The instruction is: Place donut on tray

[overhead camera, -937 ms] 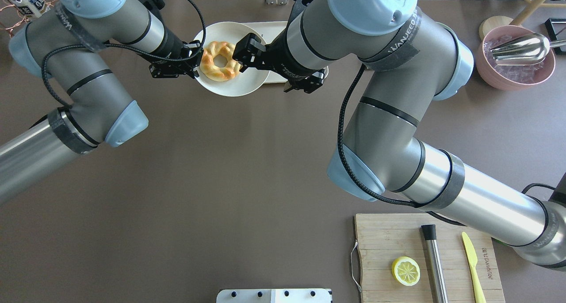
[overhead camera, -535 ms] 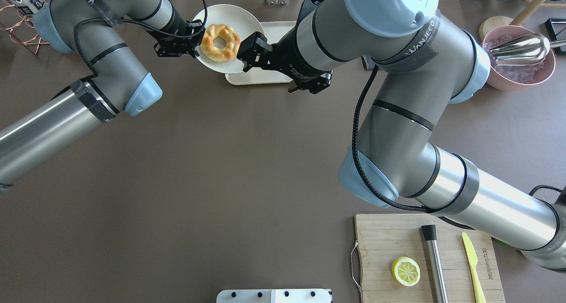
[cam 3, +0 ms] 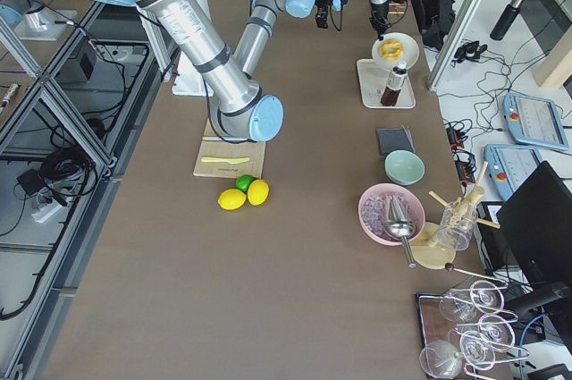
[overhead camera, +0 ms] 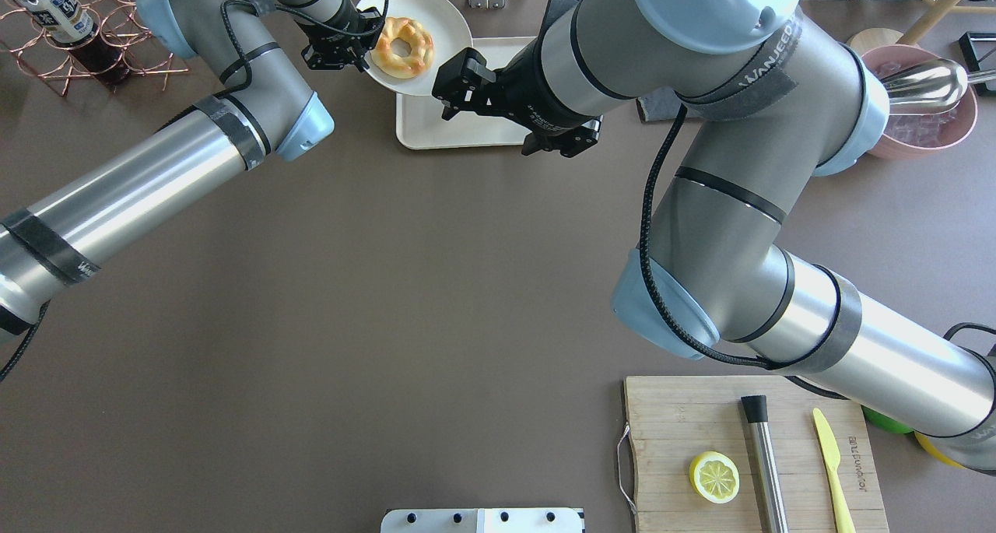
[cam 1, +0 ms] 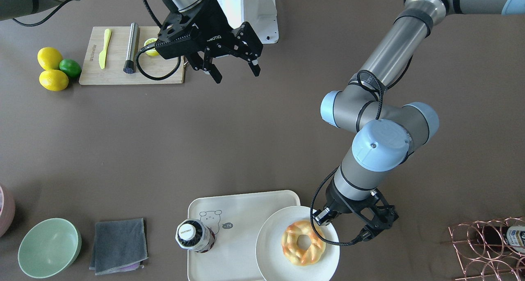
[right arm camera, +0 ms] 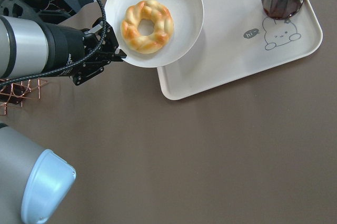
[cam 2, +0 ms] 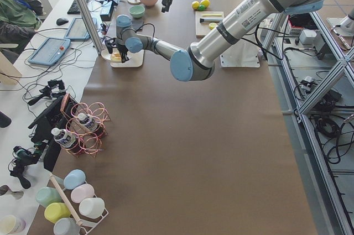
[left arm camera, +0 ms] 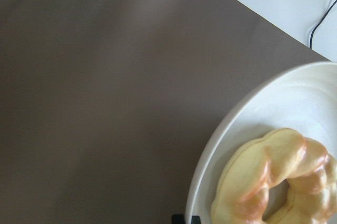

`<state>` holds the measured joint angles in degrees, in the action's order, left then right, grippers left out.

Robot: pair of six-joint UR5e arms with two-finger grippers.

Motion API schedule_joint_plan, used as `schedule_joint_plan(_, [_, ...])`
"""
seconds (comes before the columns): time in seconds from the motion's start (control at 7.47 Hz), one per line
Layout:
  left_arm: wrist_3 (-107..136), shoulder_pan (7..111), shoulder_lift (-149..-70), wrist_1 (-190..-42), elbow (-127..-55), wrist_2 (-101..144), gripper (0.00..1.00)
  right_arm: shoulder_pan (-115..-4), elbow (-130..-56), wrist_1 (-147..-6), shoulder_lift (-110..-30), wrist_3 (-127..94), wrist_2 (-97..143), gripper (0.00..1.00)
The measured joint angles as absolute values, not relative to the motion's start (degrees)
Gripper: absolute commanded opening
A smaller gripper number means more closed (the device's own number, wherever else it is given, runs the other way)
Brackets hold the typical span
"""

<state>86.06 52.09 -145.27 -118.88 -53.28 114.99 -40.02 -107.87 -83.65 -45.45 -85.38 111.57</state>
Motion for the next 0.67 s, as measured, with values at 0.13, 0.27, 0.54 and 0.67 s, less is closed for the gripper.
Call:
schedule_joint_plan(0.13, [86.27,50.92,-145.97,-119.70,-52.38,113.59,0.00,-40.02,-107.81,-84.04,-46.15,-84.55,111.60,1.00])
schedule_joint_plan(0.27, [87.08,49.70,-146.69,-120.06,-52.01,112.28,0.00,-40.04,-107.74,-84.35,-47.14,-83.57,111.62,1.00])
schedule_joint_plan(0.54, [89.22,47.61,-147.93,-120.27,-51.89,109.92,0.23,-40.01,-107.86,-85.80,-48.02,-82.27,111.62,1.00])
schedule_joint_plan(0.67, [89.62,47.16,-148.10,-120.36,-51.92,109.30,0.98,-39.99,-107.89,-86.18,-48.16,-82.09,111.58,1.00])
